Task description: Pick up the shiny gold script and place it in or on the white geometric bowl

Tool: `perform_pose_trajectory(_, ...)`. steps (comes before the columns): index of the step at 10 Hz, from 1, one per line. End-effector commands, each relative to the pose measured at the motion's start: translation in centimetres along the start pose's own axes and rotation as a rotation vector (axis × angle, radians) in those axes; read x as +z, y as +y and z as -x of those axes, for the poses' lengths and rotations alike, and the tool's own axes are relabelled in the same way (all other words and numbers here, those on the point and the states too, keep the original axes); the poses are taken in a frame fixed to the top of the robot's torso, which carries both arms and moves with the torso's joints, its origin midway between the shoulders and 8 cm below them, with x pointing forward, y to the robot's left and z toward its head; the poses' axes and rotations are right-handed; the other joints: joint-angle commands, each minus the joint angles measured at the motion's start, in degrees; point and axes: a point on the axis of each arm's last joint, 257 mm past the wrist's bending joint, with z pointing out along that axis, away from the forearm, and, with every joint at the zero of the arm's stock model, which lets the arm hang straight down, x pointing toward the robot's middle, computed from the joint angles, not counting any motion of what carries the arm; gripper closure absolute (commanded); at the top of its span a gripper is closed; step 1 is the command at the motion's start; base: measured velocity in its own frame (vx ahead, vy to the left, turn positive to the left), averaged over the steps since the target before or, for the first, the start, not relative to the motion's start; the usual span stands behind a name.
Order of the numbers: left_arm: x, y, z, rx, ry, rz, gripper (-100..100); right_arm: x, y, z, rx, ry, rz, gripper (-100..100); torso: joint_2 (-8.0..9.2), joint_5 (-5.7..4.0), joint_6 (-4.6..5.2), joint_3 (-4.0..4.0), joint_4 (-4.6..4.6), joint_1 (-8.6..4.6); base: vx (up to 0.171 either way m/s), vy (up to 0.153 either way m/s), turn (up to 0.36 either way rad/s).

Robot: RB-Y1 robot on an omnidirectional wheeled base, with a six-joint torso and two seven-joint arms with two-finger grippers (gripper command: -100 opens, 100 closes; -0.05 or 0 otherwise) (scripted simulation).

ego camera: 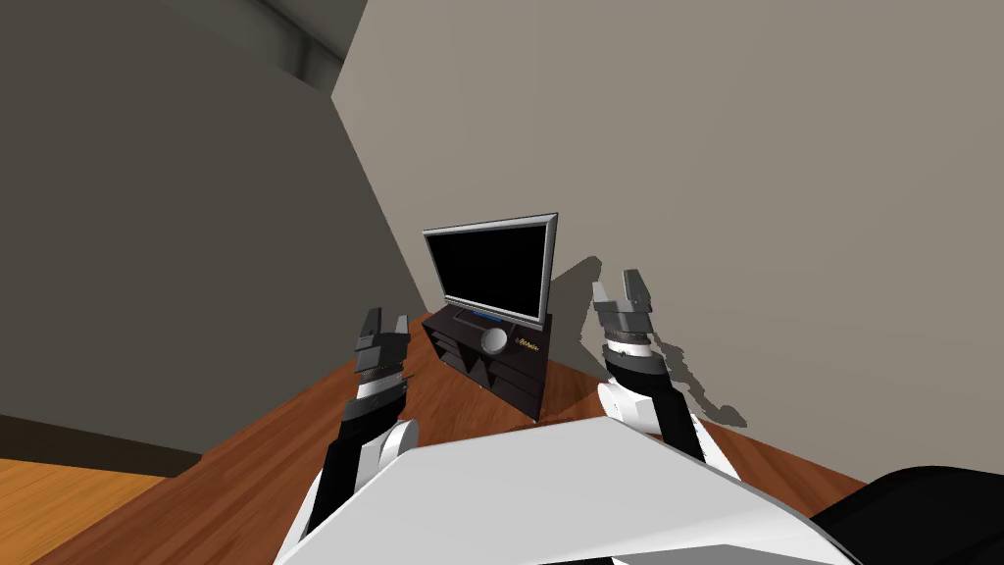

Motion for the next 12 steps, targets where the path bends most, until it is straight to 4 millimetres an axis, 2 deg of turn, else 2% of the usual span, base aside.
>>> perform_pose_trajectory(1, 0.0, 0.0, 0.0, 0.0, 0.0, 0.0, 0, -0.1, -0.5, -0.4, -0.01, 0.03, -0.007, -100, 0.0, 0.0, 0.0, 0.0, 0.0, 0.0, -0.011, 0.009, 0.011)
perform_pose_trajectory(5, 0.0, 0.0, 0.0, 0.0, 0.0, 0.0, 0, -0.9, -3.2, -2.0, -0.064, 0.152, -0.051, -100, 0.15, 0.02, 0.0, 0.09, 0.03, 0.11, -0.039, 0.033, 0.024)
perform_pose_trajectory(9, 0.0, 0.0, 0.0, 0.0, 0.0, 0.0, 0, -2.7, -7.7, -3.8, -0.155, 0.309, -0.117, -100, 0.22, 0.06, 0.0, 0.13, 0.05, 0.25, -0.06, 0.07, 0.057)
perform_pose_trajectory(10, 0.0, 0.0, 0.0, 0.0, 0.0, 0.0, 0, -2.9, -8.1, -3.8, -0.16, 0.321, -0.124, -100, 0.21, 0.06, -0.01, 0.12, 0.05, 0.27, -0.031, 0.047, 0.021)
perform_pose_trajectory(12, 0.0, 0.0, 0.0, 0.0, 0.0, 0.0, 0, -4.2, -10.8, -4.5, -0.22, 0.409, -0.16, -100, 0.12, 0.03, 0.0, 0.07, 0.03, 0.13, -0.032, 0.046, 0.063)
